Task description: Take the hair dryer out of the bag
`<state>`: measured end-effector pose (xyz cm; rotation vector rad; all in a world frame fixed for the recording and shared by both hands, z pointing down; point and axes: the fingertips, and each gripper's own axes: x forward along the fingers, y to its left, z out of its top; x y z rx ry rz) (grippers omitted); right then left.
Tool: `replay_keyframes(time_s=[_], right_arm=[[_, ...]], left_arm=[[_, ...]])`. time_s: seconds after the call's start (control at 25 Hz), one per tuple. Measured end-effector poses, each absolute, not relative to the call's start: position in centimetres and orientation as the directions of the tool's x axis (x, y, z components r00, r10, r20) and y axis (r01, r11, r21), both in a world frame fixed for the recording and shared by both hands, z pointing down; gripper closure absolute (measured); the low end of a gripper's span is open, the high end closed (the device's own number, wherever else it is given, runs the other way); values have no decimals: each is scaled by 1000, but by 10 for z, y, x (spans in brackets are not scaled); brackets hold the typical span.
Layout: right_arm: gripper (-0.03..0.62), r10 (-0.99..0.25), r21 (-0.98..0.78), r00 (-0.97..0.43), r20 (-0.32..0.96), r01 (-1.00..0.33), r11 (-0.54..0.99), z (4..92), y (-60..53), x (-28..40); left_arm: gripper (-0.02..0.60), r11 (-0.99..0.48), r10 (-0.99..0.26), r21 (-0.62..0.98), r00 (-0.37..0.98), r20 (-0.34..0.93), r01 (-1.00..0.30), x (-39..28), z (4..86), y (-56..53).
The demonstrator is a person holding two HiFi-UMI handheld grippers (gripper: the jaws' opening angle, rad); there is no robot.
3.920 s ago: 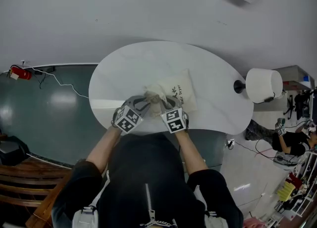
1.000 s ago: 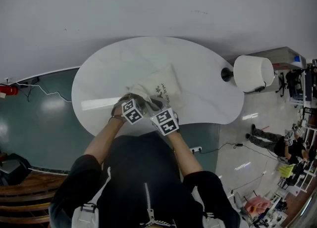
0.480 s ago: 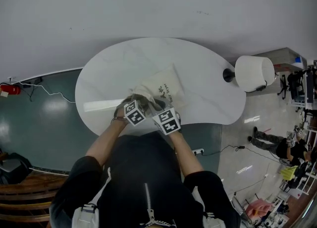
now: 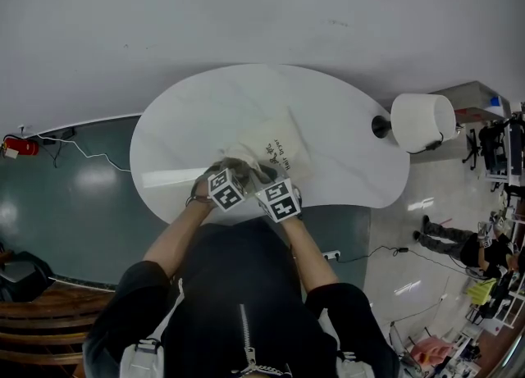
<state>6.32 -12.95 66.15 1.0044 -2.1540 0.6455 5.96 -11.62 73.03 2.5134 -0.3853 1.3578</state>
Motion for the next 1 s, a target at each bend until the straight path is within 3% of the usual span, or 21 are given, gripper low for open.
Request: replay_keyframes(time_s=[1.0], right_arm=[[531, -456, -138, -481, 749, -786, 602, 676, -124, 63]], left_arm=[[394, -914, -130, 96, 510, 850, -393, 27, 722, -85]])
